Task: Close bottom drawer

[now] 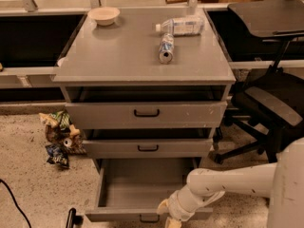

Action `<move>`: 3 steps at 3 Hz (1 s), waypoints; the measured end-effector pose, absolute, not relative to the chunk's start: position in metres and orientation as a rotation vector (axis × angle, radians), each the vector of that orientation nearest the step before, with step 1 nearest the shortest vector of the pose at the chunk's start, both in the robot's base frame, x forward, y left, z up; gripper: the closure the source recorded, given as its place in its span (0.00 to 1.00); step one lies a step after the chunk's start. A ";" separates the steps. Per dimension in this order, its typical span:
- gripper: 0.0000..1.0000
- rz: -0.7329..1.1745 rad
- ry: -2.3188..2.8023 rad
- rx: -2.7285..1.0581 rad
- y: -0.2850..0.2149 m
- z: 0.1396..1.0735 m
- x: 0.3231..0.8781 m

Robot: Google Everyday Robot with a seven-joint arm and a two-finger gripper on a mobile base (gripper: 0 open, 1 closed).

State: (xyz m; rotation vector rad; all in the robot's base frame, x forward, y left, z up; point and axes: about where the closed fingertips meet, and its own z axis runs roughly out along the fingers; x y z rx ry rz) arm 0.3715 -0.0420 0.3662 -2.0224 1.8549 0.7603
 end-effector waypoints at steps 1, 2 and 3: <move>0.66 0.823 1.848 -1.995 -0.051 0.313 0.364; 0.89 0.890 1.889 -1.958 -0.068 0.261 0.361; 1.00 0.902 1.897 -1.941 -0.066 0.251 0.362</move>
Offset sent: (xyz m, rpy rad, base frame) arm -0.0095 -0.0512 -0.1706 0.0599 0.1516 -0.0691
